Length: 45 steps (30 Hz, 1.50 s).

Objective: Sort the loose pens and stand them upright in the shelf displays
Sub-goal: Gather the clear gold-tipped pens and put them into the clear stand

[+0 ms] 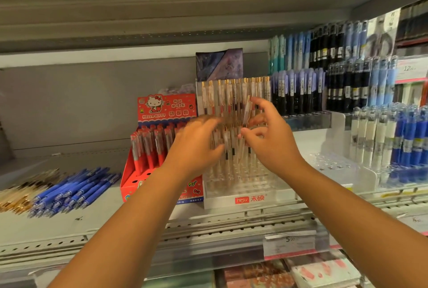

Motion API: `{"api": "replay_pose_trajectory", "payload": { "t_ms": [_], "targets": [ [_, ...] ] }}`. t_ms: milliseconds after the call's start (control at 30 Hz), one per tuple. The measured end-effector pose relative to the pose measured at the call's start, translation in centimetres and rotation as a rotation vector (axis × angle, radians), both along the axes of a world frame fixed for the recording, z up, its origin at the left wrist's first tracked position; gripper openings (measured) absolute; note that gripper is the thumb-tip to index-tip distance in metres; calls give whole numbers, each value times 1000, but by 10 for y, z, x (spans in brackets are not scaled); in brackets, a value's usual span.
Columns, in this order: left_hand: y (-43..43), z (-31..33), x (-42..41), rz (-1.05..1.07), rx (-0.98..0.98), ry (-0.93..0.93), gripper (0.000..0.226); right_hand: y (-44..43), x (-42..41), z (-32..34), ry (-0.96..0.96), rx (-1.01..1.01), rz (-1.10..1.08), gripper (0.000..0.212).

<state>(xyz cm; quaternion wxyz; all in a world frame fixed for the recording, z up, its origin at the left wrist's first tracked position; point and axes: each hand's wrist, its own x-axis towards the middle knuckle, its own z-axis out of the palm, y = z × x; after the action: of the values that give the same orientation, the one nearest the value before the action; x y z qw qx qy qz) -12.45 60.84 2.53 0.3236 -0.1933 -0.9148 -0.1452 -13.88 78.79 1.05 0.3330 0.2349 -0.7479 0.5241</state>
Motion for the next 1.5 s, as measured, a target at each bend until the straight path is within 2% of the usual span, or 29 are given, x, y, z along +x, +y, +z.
{"api": "replay_pose_trajectory", "payload": {
  "t_ms": [133, 433, 600, 967, 1233, 1367, 1500],
  "targets": [
    [-3, -8, -5, 11, -61, 88, 61, -7, -6, -11, 46, 32, -72, 60],
    [-4, -21, -7, -21, -22, 188, 63, -13, -7, -22, 35, 175, -117, 56],
    [-2, -23, -8, -17, -2, 173, 63, -11, -8, -28, -38, 279, -82, 55],
    [3, -20, -3, 28, 15, 79, 65, -11, -6, -29, -78, 339, -57, 57],
    [1, -22, 4, -12, 50, 11, 72, -5, 2, -28, -121, 334, -55, 55],
    [-9, -26, 17, -109, 166, -3, 71, -3, 13, -25, 39, 271, -142, 55],
    [-34, -28, 38, -86, 234, -9, 63, -21, 30, -22, 15, 151, 61, 40]
  ]
}}
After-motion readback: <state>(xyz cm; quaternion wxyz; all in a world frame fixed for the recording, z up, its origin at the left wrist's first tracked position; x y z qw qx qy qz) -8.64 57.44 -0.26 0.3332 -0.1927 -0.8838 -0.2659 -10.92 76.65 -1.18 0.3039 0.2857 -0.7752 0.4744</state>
